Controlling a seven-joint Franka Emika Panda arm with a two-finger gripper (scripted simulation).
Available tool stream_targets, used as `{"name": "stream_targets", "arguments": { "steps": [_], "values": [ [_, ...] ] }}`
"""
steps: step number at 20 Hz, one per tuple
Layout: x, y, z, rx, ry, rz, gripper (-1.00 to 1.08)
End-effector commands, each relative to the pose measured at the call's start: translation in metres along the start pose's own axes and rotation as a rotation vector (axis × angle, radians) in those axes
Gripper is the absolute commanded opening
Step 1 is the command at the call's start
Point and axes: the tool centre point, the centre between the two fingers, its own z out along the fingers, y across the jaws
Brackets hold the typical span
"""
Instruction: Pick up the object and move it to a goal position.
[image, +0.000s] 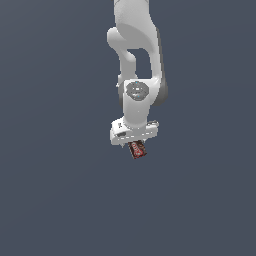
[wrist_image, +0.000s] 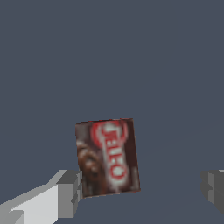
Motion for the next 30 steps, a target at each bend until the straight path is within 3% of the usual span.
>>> {"name": "stream_targets", "arguments": {
  "steps": [1,7,27,28,30],
  "values": [
    [-0.003,-0.012,0.014,0.005,-0.002,-0.043,1.00],
    [-0.008,-0.025,0.029,0.012,-0.005,-0.089,1.00],
    [-0.009,-0.025,0.080,0.012,-0.005,-0.090,1.00],
    [-0.009,-0.025,0.080,0.012,-0.005,-0.090,-1.00],
    [-0.009,-0.025,0.080,0.012,-0.005,-0.090,-1.00]
  ]
}}
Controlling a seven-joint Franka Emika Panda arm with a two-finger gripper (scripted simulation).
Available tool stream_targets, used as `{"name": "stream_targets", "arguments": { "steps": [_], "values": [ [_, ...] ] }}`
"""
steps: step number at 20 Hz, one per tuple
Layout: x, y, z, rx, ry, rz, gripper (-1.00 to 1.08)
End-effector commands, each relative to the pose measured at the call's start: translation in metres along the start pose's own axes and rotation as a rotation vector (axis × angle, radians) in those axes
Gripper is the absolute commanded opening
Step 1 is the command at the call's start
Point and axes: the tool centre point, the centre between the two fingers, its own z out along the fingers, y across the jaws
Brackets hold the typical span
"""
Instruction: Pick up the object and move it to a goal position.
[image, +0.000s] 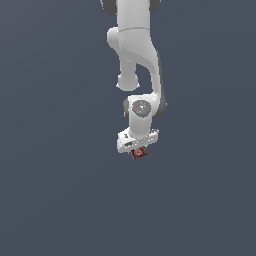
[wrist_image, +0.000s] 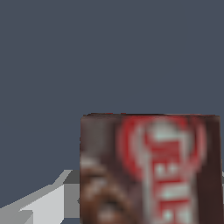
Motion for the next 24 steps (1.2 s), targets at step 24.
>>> {"name": "stream_targets", "arguments": {
  "steps": [24],
  "values": [
    [-0.016,0.026,-0.066,-0.001,0.000,0.002,-1.00]
  ]
}}
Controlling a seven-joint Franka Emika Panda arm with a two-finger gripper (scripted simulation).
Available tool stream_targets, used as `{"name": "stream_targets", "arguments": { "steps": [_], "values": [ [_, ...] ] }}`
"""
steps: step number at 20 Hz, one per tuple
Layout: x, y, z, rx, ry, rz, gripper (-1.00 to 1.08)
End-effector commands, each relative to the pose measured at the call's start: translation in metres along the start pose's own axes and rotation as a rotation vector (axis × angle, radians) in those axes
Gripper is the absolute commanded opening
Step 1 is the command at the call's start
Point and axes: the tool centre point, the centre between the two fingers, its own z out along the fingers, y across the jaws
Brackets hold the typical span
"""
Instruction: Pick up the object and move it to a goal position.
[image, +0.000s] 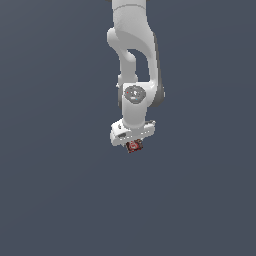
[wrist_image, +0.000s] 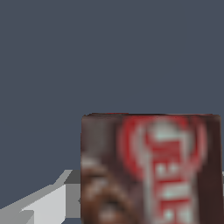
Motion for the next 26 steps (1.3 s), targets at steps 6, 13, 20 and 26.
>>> {"name": "stream_targets", "arguments": {
  "steps": [6,13,20,26],
  "values": [
    [-0.017,0.026,-0.071,0.000,0.001,0.000,-1.00],
    [-0.035,0.055,-0.153,0.002,0.002,-0.001,-1.00],
    [-0.052,0.083,-0.230,0.003,0.002,-0.002,-1.00],
    [-0.063,0.105,-0.287,0.003,0.002,-0.002,-1.00]
  ]
}}
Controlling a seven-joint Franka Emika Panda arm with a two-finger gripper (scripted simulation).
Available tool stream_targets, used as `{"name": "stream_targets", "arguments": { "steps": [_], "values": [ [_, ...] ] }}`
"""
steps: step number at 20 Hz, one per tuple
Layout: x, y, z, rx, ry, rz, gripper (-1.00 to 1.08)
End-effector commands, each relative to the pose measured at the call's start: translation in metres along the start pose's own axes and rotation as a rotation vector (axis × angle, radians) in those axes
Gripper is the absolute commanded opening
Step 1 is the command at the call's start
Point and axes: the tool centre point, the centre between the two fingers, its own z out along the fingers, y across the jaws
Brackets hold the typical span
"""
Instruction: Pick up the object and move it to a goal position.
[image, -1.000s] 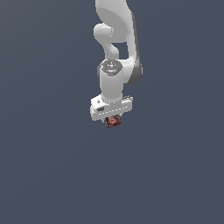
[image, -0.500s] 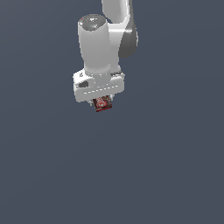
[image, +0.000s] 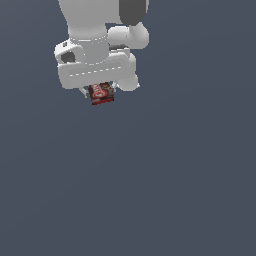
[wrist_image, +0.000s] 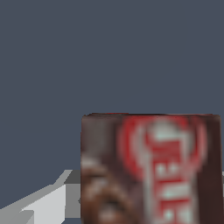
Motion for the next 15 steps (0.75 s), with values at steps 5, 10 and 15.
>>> {"name": "stream_targets", "arguments": {
  "steps": [5,10,15],
  "values": [
    [-0.008,0.017,-0.045,0.000,-0.002,-0.001,-1.00],
    [-0.011,0.025,-0.064,-0.001,-0.003,-0.001,-1.00],
    [-0.011,0.028,-0.070,-0.001,-0.003,-0.001,-1.00]
  ]
}}
